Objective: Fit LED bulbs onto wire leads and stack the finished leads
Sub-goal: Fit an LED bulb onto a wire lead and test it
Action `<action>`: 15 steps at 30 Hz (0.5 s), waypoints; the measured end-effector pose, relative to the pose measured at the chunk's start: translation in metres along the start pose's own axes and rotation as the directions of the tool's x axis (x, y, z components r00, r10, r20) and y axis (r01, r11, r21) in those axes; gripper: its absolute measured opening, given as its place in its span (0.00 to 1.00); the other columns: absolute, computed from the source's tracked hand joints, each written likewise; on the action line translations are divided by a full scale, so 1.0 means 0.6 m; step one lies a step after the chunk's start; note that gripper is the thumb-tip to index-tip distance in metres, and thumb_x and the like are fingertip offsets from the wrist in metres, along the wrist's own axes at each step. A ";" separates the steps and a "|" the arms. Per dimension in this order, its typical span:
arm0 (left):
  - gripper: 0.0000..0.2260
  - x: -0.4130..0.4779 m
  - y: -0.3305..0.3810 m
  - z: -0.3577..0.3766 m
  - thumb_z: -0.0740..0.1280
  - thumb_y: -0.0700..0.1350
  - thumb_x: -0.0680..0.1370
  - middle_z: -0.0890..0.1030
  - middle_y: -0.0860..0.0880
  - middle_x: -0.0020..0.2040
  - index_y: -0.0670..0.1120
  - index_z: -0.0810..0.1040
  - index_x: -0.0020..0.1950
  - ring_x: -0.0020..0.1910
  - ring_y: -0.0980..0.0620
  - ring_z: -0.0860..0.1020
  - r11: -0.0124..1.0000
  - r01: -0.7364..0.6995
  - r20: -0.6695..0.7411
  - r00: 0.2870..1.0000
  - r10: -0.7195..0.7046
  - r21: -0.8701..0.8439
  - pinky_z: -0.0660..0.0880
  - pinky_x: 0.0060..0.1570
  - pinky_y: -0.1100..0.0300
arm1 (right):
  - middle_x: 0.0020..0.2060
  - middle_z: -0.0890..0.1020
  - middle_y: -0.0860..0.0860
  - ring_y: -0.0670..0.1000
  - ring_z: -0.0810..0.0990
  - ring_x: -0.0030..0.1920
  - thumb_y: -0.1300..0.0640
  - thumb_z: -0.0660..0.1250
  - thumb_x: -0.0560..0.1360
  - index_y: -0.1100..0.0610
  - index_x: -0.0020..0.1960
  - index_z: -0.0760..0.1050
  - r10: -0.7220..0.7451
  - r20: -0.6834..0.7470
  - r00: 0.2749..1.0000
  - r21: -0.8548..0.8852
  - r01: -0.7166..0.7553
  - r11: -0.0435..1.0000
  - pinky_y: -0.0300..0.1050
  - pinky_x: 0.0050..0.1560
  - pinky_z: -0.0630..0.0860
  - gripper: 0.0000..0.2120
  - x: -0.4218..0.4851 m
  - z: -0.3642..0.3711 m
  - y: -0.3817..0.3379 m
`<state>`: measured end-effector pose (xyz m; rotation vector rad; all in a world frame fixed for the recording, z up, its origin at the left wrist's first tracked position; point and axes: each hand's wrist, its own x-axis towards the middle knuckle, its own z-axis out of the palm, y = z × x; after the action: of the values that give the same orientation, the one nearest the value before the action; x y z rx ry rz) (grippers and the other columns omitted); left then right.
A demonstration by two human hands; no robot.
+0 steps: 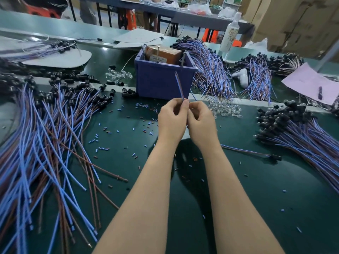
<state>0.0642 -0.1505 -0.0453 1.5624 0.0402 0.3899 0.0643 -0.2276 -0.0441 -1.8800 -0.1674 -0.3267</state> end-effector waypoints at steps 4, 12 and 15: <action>0.05 0.013 -0.006 -0.010 0.64 0.42 0.79 0.80 0.51 0.38 0.45 0.78 0.45 0.38 0.55 0.76 0.993 0.007 -0.202 0.979 -0.031 -0.119 0.76 0.44 0.57 | 0.37 0.81 0.51 0.51 0.80 0.41 0.59 0.63 0.78 0.57 0.45 0.75 0.023 0.048 0.999 -0.203 -0.013 0.979 0.48 0.49 0.76 0.04 0.000 -0.004 0.006; 0.06 0.013 -0.012 0.002 0.65 0.41 0.78 0.80 0.47 0.37 0.44 0.78 0.42 0.38 0.49 0.77 0.989 0.108 -0.063 0.991 -0.115 -0.102 0.77 0.42 0.56 | 0.35 0.80 0.50 0.51 0.80 0.38 0.59 0.62 0.79 0.56 0.44 0.74 0.008 -0.065 0.998 -0.144 -0.017 0.989 0.46 0.44 0.76 0.05 -0.003 0.001 0.000; 0.06 0.012 -0.017 0.007 0.64 0.42 0.79 0.82 0.43 0.42 0.42 0.79 0.45 0.45 0.43 0.80 0.996 0.093 -0.022 0.995 -0.092 0.015 0.78 0.52 0.46 | 0.35 0.81 0.50 0.51 0.81 0.39 0.58 0.62 0.79 0.56 0.43 0.73 0.035 -0.108 0.994 -0.115 -0.047 0.992 0.42 0.43 0.76 0.06 -0.003 0.002 0.003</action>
<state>0.0745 -0.1519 -0.0534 1.5662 0.1320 0.3341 0.0635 -0.2270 -0.0468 -1.9737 -0.0383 -0.4144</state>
